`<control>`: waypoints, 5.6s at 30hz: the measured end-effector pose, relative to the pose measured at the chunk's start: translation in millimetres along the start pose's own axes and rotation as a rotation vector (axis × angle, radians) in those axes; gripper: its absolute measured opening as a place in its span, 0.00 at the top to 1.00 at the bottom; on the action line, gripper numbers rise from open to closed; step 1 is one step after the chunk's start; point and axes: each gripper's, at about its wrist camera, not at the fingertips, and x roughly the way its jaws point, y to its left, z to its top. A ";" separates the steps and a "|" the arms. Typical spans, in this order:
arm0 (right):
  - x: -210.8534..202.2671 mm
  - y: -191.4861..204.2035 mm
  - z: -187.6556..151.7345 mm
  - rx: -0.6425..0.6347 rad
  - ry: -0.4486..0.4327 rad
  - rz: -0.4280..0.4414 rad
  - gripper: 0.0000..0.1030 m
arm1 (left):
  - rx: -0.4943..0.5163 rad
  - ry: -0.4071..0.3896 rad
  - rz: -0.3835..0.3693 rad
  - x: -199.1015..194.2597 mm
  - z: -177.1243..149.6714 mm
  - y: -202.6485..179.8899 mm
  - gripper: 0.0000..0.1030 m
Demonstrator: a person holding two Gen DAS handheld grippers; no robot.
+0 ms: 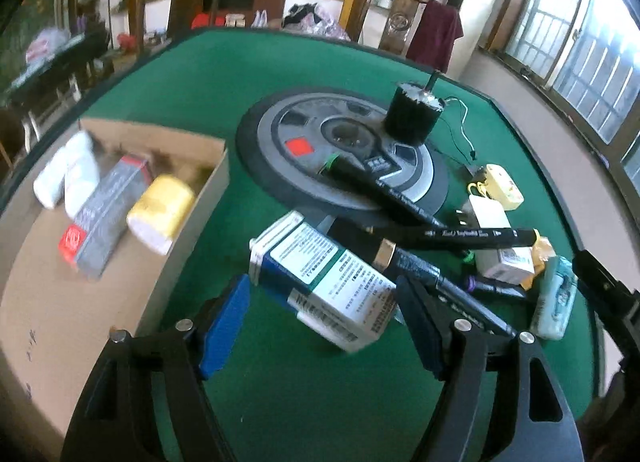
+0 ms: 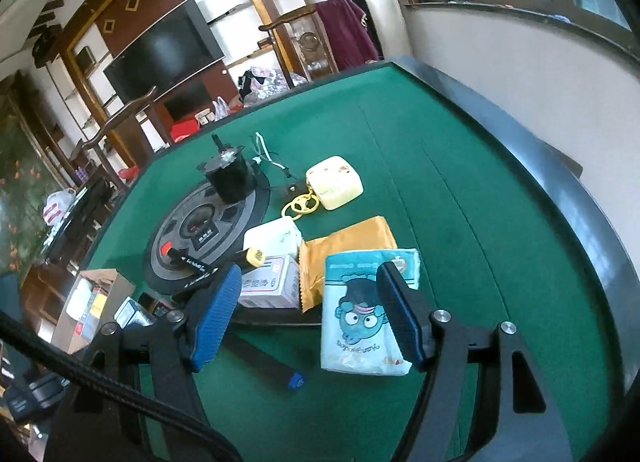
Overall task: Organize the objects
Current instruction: 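Move the left gripper back to the white-and-green medicine box, then grasp the medicine box with the left gripper while the right gripper grasps a small black box, then place the medicine box and small black box into the cardboard box, then grasp the clear red-printed packet with the left gripper while the right gripper grasps a black marker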
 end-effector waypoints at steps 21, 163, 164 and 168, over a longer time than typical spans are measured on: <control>7.9 0.8 -6.1 0.002 0.018 -0.020 0.33 | 0.056 0.022 0.037 11.7 3.1 12.5 0.54; 71.5 120.0 -52.2 -0.549 0.332 -0.071 0.87 | -0.058 -0.011 -0.305 -103.7 -64.6 116.4 0.35; 69.6 122.4 -54.0 -0.568 0.322 -0.084 0.88 | -0.054 -0.011 -0.305 -102.9 -63.8 114.8 0.35; 69.7 119.3 -50.1 -0.531 0.299 -0.080 0.88 | -0.028 0.013 -0.298 -97.1 -57.3 100.6 0.35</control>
